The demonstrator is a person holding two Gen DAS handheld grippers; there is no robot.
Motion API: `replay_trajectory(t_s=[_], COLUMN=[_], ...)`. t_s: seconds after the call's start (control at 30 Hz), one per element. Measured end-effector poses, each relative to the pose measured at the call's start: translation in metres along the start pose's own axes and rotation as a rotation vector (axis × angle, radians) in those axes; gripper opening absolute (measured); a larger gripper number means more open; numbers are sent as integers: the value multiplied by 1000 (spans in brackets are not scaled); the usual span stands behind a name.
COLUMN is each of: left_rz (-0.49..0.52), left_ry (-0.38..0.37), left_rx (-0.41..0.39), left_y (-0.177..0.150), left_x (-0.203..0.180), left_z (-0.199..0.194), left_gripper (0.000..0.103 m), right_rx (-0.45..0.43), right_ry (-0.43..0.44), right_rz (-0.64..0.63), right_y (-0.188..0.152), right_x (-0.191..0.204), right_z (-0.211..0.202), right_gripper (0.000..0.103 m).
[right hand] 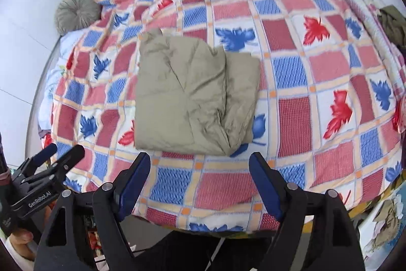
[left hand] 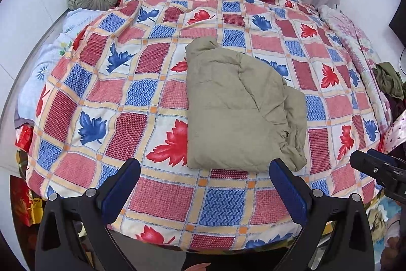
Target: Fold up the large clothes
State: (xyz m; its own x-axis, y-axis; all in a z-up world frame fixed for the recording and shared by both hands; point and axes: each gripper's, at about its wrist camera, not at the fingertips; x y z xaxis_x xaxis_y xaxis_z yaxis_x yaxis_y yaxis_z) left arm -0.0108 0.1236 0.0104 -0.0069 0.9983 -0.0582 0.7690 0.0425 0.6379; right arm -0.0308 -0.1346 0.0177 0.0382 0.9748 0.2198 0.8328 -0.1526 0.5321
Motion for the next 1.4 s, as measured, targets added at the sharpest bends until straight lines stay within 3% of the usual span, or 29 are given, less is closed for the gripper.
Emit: replay_trajectory(t_s=[0.23,0.4,0.5,0.8,1.4], left_rz=[-5,0,-10,-21,-17], left_ry=[25,39,50,57,64], left_rx=[-57,-94,-106,-113,-112], left_y=[13,21,26,30,32], left_x=[1,1,3,3,1], left_z=[-25,-39,-43,-45,-48], left_gripper=[102,102,102,102,102], right_rx=[-81,-113,-146,-192,-194], right_ry=[-56,-79,-102,-124,-124], right_rz=[-41,-52,-72,-80,-81], right_y=[18,24,26,33,37], right_x=[18,23,27,33,29], right_z=[-27,-36,-41,-52,-53], right_gripper=[83,89,103,103,103])
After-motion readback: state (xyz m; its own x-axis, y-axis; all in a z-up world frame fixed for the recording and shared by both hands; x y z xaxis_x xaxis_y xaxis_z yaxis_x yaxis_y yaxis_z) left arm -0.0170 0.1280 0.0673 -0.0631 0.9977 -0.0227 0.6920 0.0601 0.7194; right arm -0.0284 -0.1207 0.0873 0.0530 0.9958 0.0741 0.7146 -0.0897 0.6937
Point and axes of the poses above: each gripper's, at about its wrist camera, not at the fingertips, and z roughly the way its jaws point, x to its left, y to its top, and after that the axes turned 14 degrees about -x, right-handed
